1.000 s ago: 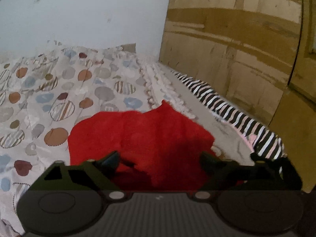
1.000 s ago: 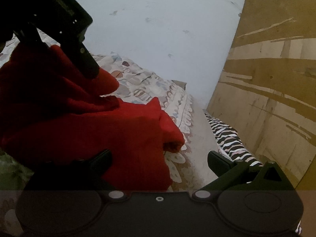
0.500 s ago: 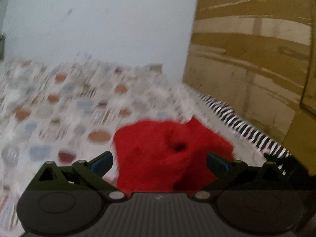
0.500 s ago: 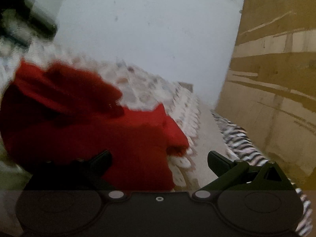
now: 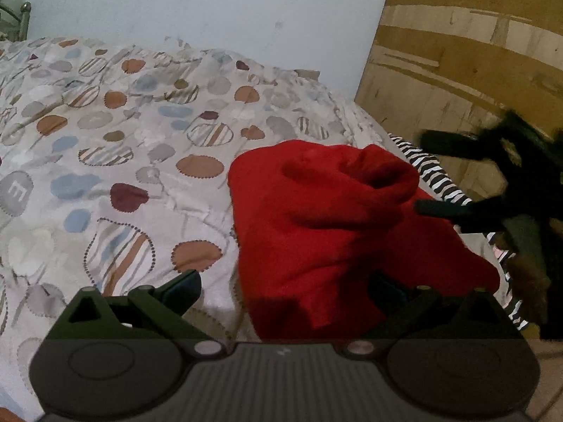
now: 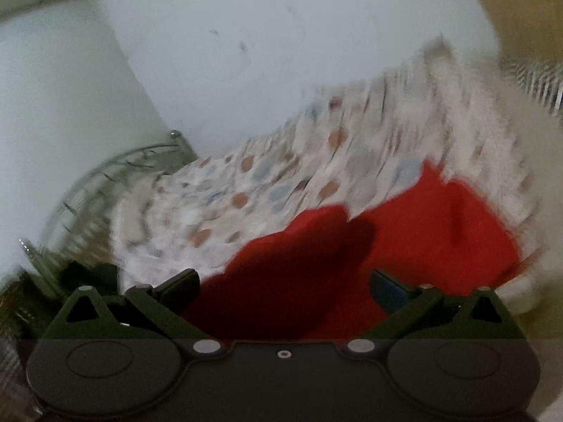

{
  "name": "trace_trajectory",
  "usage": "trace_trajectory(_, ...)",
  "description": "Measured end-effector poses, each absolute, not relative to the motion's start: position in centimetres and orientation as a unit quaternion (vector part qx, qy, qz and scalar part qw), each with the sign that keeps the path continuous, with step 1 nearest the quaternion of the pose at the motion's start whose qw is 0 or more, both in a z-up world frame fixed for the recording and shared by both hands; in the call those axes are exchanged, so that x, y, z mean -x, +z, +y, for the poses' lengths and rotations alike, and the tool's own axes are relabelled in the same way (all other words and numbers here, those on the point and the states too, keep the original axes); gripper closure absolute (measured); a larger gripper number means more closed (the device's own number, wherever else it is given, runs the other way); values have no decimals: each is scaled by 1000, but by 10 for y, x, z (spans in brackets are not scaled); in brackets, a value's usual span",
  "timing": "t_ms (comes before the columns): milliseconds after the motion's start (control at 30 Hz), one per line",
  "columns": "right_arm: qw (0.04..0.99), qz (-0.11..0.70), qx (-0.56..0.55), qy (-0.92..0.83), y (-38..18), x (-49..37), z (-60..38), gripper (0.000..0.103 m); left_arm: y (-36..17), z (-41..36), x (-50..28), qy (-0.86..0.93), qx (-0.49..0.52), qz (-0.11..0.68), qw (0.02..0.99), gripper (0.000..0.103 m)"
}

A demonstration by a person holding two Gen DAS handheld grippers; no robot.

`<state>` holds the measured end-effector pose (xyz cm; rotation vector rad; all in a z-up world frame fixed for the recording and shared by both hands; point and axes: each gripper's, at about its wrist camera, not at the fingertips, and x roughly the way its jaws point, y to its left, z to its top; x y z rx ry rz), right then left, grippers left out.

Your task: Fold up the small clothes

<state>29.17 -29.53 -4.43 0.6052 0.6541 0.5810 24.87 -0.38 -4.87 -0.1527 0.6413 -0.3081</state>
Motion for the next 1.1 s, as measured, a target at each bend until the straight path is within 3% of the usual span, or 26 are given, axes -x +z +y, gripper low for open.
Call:
trace_trajectory(400,817,413,-343,212,-72,-381,-276,1,-44,-15,-244,-165,39,278,946,1)
trace_trajectory(467,831,402,-325,203,-74,-377,-271,10,-42,-14,-242,-173,45,269,946,4)
trace_trajectory(533,847,396,-299,191,-75,-374,-266,43,-38,-15,-240,-191,58,256,946,5)
trace_trajectory(700,847,386,-312,191,-80,-371,-269,81,-30,-31,-234,-223,35,236,945,5)
trace_trajectory(833,867,342,-298,207,-61,-365,-275,87,-24,-49,-231,-263,33,222,938,5)
trace_trajectory(1100,906,246,-289,188,-1,-343,-334,89,-10,-122,-229,-390,-7,188,901,5)
